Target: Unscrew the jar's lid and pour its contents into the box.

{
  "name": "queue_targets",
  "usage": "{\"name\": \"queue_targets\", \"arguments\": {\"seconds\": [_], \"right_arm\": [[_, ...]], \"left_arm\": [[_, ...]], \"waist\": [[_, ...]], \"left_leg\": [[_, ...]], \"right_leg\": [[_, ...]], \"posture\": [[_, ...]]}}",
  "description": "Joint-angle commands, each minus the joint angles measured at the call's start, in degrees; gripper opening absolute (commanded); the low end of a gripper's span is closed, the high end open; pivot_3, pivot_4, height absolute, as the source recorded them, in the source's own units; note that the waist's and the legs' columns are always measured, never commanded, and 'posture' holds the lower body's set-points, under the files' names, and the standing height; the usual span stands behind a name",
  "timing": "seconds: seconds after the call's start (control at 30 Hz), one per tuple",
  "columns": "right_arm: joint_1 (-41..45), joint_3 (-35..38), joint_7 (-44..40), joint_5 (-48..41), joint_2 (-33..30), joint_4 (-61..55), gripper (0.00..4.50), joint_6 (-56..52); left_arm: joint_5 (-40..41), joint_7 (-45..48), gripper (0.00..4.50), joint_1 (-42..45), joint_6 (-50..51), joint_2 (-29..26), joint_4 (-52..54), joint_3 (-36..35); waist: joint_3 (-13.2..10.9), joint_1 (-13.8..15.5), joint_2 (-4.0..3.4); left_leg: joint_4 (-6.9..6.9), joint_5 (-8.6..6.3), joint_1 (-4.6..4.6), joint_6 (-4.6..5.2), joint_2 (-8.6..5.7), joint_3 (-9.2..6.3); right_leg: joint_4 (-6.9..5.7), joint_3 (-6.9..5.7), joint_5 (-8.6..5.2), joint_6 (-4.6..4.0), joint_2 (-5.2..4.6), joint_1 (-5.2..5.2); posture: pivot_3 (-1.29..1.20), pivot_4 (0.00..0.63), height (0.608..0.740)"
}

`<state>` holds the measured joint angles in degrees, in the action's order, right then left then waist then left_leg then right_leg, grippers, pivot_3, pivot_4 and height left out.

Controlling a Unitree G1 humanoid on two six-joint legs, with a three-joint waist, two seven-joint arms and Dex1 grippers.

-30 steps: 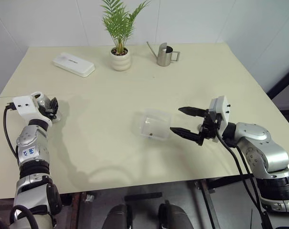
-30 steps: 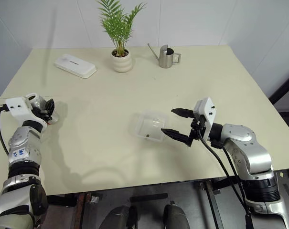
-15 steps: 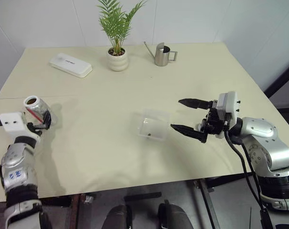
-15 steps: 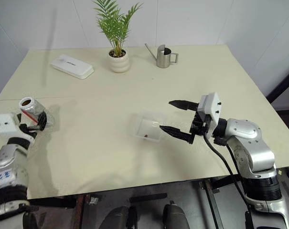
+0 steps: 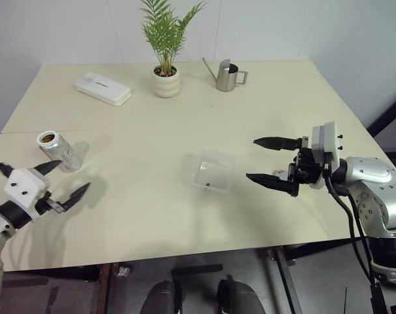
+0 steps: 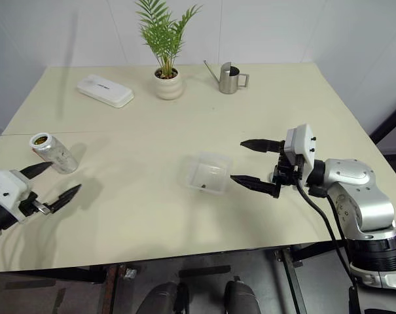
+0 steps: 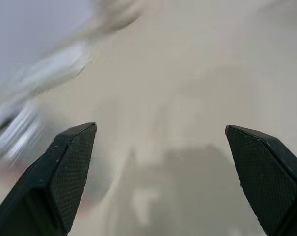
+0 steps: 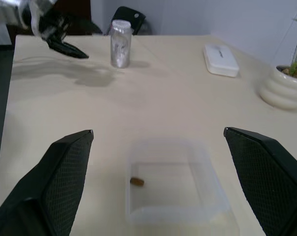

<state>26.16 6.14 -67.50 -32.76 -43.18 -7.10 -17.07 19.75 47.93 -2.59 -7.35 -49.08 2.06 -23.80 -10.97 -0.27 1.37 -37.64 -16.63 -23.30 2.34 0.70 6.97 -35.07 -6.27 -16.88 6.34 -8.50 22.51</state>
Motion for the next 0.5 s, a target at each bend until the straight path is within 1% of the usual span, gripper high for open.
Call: {"name": "queue_targets", "arguments": {"seconds": [0.03, 0.1, 0.13, 0.2, 0.3, 0.5], "right_arm": [[-0.3, 1.9, -2.7, 1.2, -2.1, 2.1, 4.50, 3.3], [-0.4, 2.0, -3.1, 1.8, -2.5, 3.4, 4.50, 4.0], [-0.1, 2.2, -2.9, 1.9, -2.5, 3.8, 4.50, 4.1], [0.3, 2.4, -3.0, 2.4, -2.8, 4.6, 4.50, 4.6], [-0.1, 2.6, -3.1, 2.8, -3.2, 4.4, 4.50, 4.9], [-2.5, 4.5, -0.4, 3.0, -3.2, 2.5, 4.50, 4.3]], "left_arm": [[3.2, 6.2, 4.48, 3.5, 0.7, -1.4, 4.2, 3.7], [3.3, 9.5, 4.48, 5.9, 0.8, -2.0, 4.2, 6.3], [3.0, 10.8, 4.48, 7.1, 0.6, -2.2, 3.8, 7.3], [3.6, 12.0, 4.48, 9.3, 2.1, -2.1, 3.1, 8.6], [4.2, 13.3, 4.48, 12.0, 3.4, -1.7, 1.0, 9.2], [3.9, 13.4, 4.48, 16.1, 4.1, -0.3, -2.0, 9.7]], "waist": [[0.0, 0.0, -0.03], [0.0, 0.0, -0.03], [0.0, -0.1, -0.03], [0.0, -0.3, -0.04], [0.0, -0.5, -0.05], [0.0, -0.2, -0.05]], "left_leg": [[0.09, 0.01, 0.00, -0.01, 0.00, 0.02], [0.21, 0.12, 0.00, 0.03, 0.03, 0.06], [0.25, 0.26, 0.00, 0.24, 0.05, 0.09], [0.30, 0.28, 0.02, 0.28, 0.10, 0.24], [0.25, 0.33, 0.03, 0.37, 0.12, 0.35], [0.11, 0.35, 0.04, 0.41, 0.12, 0.35]], "right_leg": [[0.04, -0.02, 0.00, 0.00, 0.01, 0.02], [-0.04, -0.10, 0.00, 0.00, 0.09, 0.05], [-0.09, -0.19, 0.00, 0.00, 0.14, 0.05], [-0.12, -0.54, 0.00, 0.00, 0.25, 0.08], [-0.12, -0.62, 0.00, 0.01, 0.30, 0.08], [-0.23, -0.60, 0.00, 0.02, 0.27, 0.05]], "posture": [[0.00, 0.150, 0.740], [0.00, 0.150, 0.740], [0.00, 0.150, 0.740], [0.00, 0.150, 0.740], [0.00, 0.150, 0.740], [0.00, 0.150, 0.740]]}}
